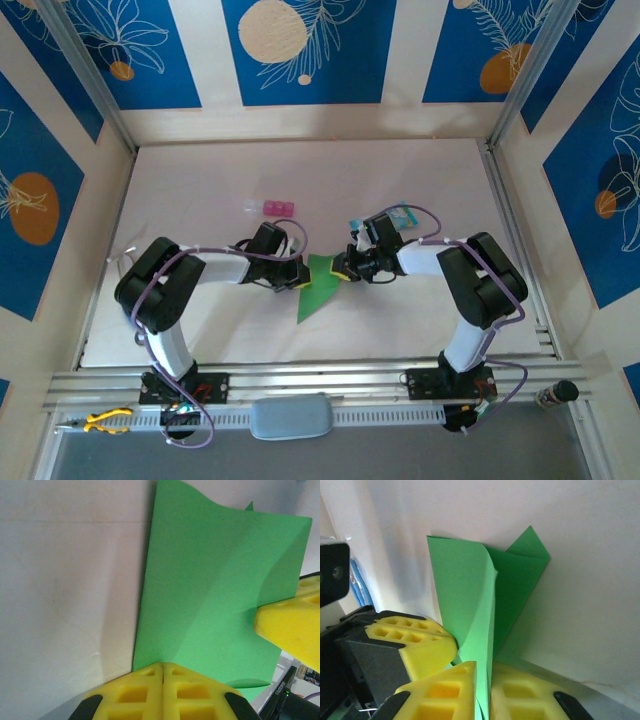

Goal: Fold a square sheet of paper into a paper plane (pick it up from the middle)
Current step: Fold the wing for the fifth time at the center of the table.

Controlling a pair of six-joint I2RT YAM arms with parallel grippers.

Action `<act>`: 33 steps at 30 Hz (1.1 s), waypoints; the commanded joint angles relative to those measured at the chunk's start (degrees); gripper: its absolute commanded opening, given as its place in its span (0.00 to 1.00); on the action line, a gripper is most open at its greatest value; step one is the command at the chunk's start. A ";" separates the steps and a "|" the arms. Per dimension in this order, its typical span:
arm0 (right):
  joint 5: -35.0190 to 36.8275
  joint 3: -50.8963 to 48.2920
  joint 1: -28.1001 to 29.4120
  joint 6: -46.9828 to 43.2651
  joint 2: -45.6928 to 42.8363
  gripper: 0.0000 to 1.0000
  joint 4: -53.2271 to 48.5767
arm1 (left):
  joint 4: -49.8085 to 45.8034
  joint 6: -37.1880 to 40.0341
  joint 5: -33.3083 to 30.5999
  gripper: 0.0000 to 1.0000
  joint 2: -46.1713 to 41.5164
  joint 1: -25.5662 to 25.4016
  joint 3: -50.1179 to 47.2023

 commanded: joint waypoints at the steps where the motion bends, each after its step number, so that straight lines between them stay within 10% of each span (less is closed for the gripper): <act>1: -1.47 0.96 -0.33 -1.57 0.57 0.09 -2.13 | -1.57 1.46 0.03 0.04 -0.01 -0.28 -0.32; 11: -0.62 0.55 -0.44 6.58 -2.21 0.02 -1.90 | -3.73 10.25 -3.18 0.38 -11.73 -1.36 -1.00; 33: 0.98 -2.11 -0.20 16.74 -6.51 0.02 0.50 | -22.81 29.23 -45.85 0.52 -10.79 -27.51 4.93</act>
